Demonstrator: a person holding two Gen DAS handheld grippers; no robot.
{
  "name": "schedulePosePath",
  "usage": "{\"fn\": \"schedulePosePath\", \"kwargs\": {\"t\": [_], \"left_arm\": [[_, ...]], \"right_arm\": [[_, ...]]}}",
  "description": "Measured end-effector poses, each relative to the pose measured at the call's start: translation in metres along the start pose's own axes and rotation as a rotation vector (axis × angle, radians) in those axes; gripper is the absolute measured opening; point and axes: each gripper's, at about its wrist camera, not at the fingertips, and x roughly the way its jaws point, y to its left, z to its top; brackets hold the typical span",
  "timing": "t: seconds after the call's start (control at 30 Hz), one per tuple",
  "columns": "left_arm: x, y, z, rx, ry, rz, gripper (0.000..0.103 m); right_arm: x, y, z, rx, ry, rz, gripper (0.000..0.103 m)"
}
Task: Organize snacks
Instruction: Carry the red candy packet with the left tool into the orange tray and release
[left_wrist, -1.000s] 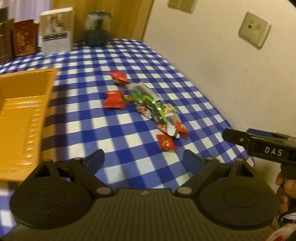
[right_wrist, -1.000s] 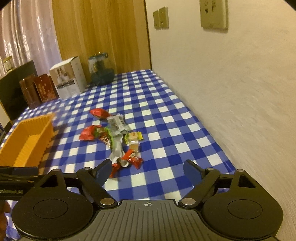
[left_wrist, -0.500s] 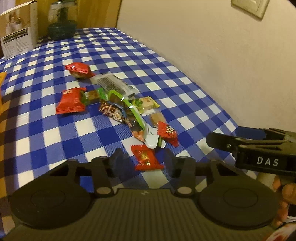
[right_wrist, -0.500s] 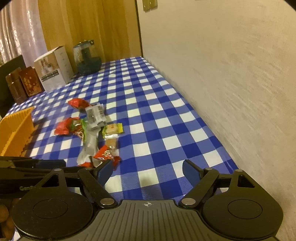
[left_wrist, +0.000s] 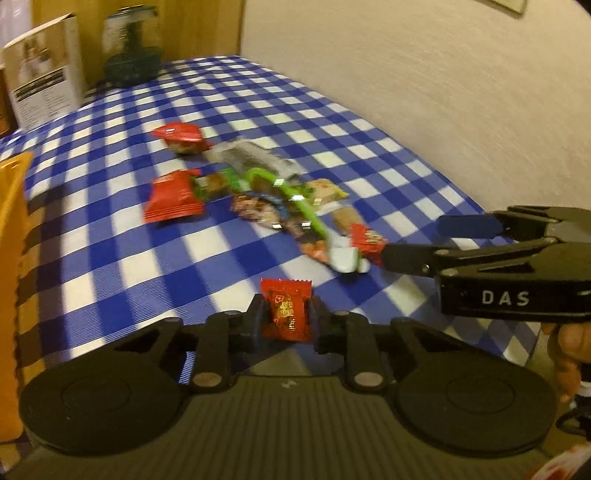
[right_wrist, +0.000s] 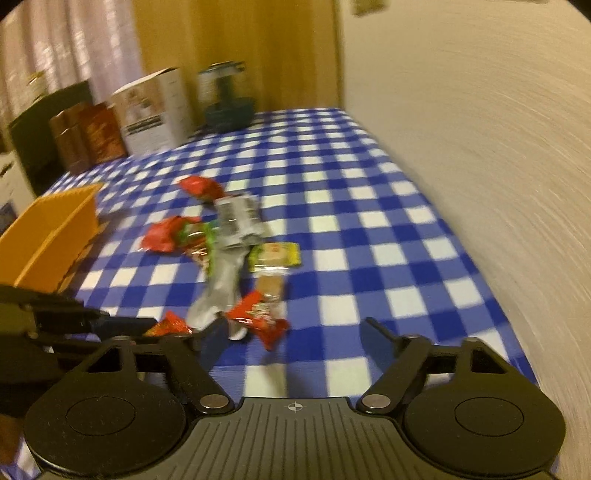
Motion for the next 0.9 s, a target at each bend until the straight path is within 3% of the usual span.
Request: {"fn": "schedulePosePath", "kwargs": {"t": [0.23,0.43,0.9], "left_arm": [[-0.011,0.017,-0.001,-0.044,-0.012,0.015,0.022],[-0.014,0.020,-0.001,-0.057,-0.016,0.010,0.022],[-0.055,0.019,0.001,-0.062,-0.062,0.015,0.022]], "right_arm": [[0.026,0.014,0.003,-0.139,0.040,0.013,0.043],[0.030,0.020,0.003,-0.166,0.046,0.006,0.022],[-0.022,0.038,0.018,-0.097,-0.011,-0.008,0.022]]}}
